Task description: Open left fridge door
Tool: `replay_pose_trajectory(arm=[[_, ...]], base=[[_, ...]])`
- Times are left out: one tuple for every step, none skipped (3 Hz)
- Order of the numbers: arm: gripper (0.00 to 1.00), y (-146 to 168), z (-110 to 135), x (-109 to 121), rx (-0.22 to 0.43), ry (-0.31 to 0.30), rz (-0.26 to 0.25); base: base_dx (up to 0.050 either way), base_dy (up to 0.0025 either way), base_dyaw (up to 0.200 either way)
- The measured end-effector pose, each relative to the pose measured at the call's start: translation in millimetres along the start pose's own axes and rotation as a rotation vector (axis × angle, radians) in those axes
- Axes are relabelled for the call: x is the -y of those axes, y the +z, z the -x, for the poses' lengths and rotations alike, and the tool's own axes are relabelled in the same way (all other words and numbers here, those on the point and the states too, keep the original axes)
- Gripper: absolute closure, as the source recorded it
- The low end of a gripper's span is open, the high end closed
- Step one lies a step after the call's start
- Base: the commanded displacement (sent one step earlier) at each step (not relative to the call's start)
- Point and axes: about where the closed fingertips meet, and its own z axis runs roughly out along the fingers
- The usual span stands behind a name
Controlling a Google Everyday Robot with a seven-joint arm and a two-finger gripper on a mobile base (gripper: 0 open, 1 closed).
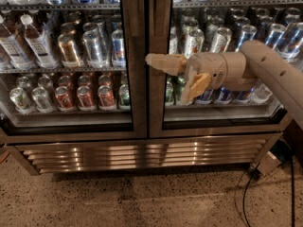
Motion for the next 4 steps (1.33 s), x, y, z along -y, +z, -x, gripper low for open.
replay_pose_trajectory(arm=[[0.00, 4, 11, 1, 0.073, 0.006, 0.024], [0.00, 2, 6, 6, 0.029, 0.040, -0.031], [0.00, 9, 13, 14, -0.159, 0.024, -0.156], [0.00, 25, 33, 8, -0.379, -0.045, -0.241]], base=[[0.000, 0.00000, 0.000], [0.000, 0.00000, 0.000], [0.000, 0.00000, 0.000], [0.000, 0.00000, 0.000]])
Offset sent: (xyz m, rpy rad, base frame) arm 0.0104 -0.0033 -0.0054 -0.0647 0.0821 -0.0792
